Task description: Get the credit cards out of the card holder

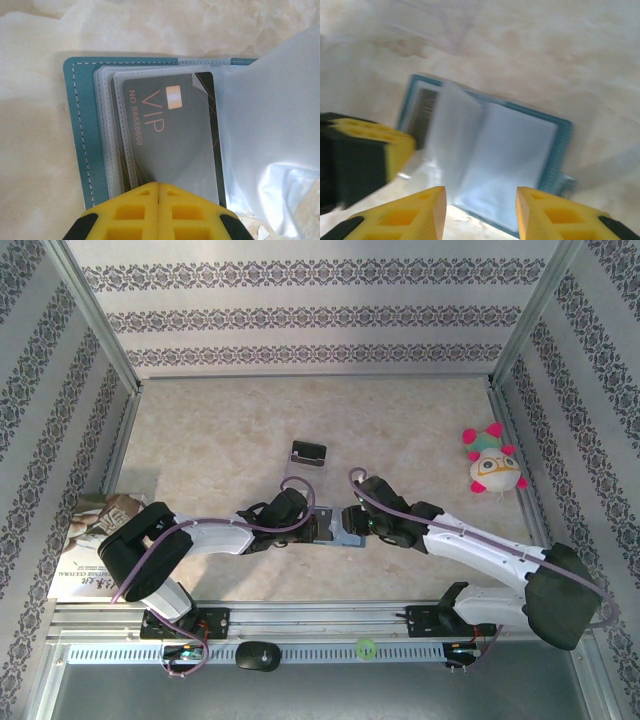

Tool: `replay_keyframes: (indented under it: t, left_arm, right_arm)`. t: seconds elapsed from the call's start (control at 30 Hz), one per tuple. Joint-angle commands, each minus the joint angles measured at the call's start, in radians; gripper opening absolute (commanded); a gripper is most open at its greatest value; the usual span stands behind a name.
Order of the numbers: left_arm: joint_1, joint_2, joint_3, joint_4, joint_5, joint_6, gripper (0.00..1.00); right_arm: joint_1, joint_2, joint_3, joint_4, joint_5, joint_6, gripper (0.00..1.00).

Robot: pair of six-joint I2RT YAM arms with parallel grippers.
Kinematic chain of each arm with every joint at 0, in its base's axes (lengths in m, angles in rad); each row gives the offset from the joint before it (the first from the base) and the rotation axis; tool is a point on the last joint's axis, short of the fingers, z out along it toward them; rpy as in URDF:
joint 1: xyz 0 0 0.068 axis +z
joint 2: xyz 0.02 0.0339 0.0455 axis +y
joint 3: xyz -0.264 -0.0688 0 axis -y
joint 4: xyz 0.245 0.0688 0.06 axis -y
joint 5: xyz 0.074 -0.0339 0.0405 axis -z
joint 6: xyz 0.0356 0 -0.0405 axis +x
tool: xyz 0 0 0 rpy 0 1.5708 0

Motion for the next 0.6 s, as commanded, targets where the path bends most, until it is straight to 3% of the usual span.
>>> replay_keyframes:
  t: [0.0,0.13,0.33,0.57]
  left_arm:
    - [-0.025,0.028,-0.033,-0.054,0.022,0.013,0.0]
    - [-0.025,0.021,-0.039,-0.052,0.019,0.013,0.0]
    - [-0.025,0.009,-0.051,-0.041,0.017,0.01,0.0]
    - [-0.026,-0.06,-0.026,-0.078,0.009,0.036,0.0]
  right_arm:
    - [0.007,0.069,0.072,0.061,-0.161,-0.049,0.38]
    - [0.007,0.199,0.149,0.097,-0.232,-0.038,0.34]
    - [0.004,0.305,0.207,0.111,-0.24,0.01,0.29]
    - [-0.044,0.162,0.11,0.095,-0.135,0.039,0.29]
